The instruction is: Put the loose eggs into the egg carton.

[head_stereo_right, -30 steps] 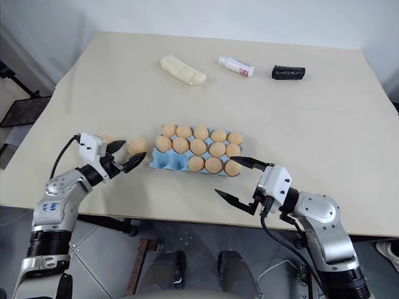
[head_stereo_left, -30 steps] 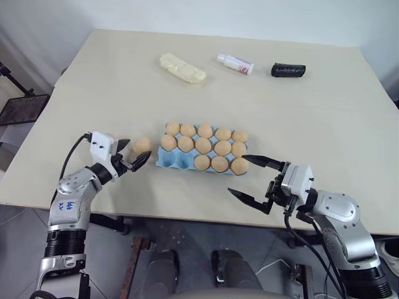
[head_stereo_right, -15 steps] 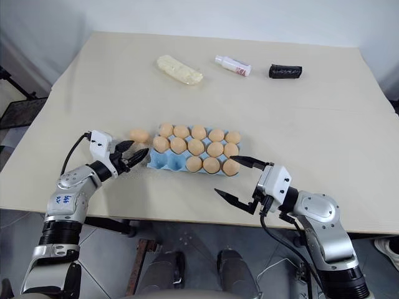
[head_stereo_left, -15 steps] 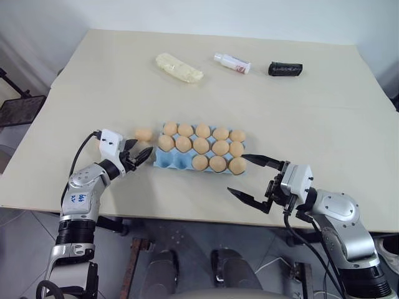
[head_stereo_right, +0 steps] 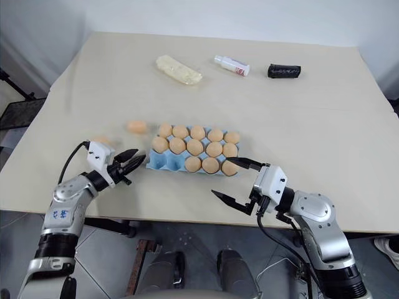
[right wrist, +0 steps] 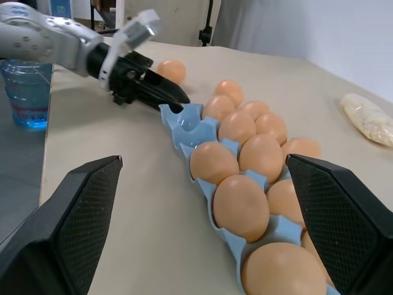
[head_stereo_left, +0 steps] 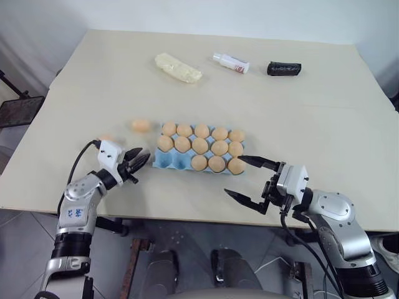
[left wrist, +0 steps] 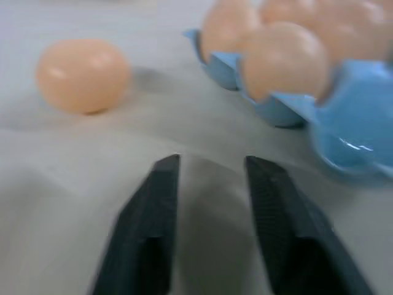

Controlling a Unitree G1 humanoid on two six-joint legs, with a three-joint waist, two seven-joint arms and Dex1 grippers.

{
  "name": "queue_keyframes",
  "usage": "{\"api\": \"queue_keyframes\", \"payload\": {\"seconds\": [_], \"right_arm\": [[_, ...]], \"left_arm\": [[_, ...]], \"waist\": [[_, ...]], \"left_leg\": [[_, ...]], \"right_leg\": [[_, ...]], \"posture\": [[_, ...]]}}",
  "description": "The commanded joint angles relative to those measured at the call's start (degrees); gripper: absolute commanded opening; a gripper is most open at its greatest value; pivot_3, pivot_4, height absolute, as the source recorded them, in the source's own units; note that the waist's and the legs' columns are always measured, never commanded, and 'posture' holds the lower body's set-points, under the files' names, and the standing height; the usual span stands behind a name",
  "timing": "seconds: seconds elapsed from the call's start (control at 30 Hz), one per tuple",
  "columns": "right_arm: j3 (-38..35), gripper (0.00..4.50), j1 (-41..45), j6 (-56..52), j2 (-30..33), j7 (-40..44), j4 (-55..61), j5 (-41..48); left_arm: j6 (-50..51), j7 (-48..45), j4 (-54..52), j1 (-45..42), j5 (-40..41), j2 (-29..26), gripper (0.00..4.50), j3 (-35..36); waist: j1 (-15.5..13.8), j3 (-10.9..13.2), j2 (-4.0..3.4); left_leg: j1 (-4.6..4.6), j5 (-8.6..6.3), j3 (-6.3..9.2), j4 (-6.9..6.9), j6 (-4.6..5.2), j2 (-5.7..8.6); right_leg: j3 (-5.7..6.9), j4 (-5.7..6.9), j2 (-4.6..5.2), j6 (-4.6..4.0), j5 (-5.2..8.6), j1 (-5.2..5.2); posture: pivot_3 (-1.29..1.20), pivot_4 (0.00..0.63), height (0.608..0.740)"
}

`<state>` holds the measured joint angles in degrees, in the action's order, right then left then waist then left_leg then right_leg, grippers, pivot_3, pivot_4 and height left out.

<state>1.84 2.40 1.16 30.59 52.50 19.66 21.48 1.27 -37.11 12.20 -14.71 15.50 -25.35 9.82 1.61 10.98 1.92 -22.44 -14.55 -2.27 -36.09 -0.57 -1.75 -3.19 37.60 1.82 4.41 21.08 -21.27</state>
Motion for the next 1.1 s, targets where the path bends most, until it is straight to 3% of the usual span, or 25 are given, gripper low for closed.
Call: {"api": "queue_keyframes", "payload": {"seconds": [0.03,0.17,0.2,0.43,0.57,0.7,1.1], "right_arm": [[-0.6,4.5,-0.2,0.4,0.1,0.0,0.8,0.7],[-0.7,4.5,0.2,0.3,0.4,0.4,0.5,0.9],[-0.7,4.5,0.3,0.3,0.5,0.5,0.4,0.9],[-0.5,4.5,1.2,0.2,0.4,0.4,-0.1,0.7],[-0.3,4.5,1.3,0.5,0.1,0.0,-0.3,0.3],[-0.5,4.5,1.2,0.5,0.2,-0.2,-0.3,0.3],[-0.8,4.5,0.3,1.3,-0.4,-2.5,-0.3,-0.2]], "left_arm": [[-1.4,4.0,-1.3,-4.2,0.5,0.7,3.16,2.2],[1.4,8.2,4.9,-11.9,-0.9,1.4,4.42,1.8],[2.3,9.6,7.2,-14.7,-1.6,1.6,4.47,1.5],[4.1,13.7,20.1,-26.8,-4.8,3.1,4.47,-0.6],[-0.3,21.5,39.8,-39.4,-9.2,3.3,4.47,-1.0],[-3.3,24.7,50.2,-45.4,-10.1,4.0,4.47,-0.3],[-2.9,28.1,61.7,-51.3,-11.1,5.1,4.47,0.9]], "waist": [[-0.2,0.0,0.01],[-0.1,0.0,0.01],[-0.1,0.0,0.01],[0.1,0.0,0.02],[-0.2,0.0,0.1],[-0.1,0.0,0.1],[-0.2,0.1,0.11]], "left_leg": [[0.01,0.01,0.02,-0.02,0.01,0.01],[0.03,0.05,0.03,-0.08,0.08,0.08],[0.03,0.05,0.02,-0.08,0.09,0.08],[-0.14,0.0,-0.06,-0.03,0.0,0.02],[-0.32,0.02,-0.03,-0.18,0.01,0.0],[-0.49,0.01,-0.02,-0.33,0.11,0.11],[-0.68,-0.01,-0.03,-0.39,0.11,0.1]], "right_leg": [[0.02,0.0,0.02,0.0,0.0,0.02],[0.05,0.02,0.05,0.05,-0.03,0.11],[0.04,0.01,0.04,0.08,-0.04,0.11],[-0.02,0.01,-0.13,0.11,-0.06,-0.16],[0.03,0.06,-0.19,0.11,-0.06,-0.28],[0.03,-0.02,-0.07,0.31,-0.17,-0.28],[0.08,0.03,-0.07,0.36,-0.2,-0.44]], "posture": [[0.0,0.15,0.74],[0.0,0.15,0.74],[0.0,0.15,0.74],[0.0,0.15,0.74],[0.0,0.15,0.74],[0.0,0.15,0.74],[0.0,0.15,0.74]]}}
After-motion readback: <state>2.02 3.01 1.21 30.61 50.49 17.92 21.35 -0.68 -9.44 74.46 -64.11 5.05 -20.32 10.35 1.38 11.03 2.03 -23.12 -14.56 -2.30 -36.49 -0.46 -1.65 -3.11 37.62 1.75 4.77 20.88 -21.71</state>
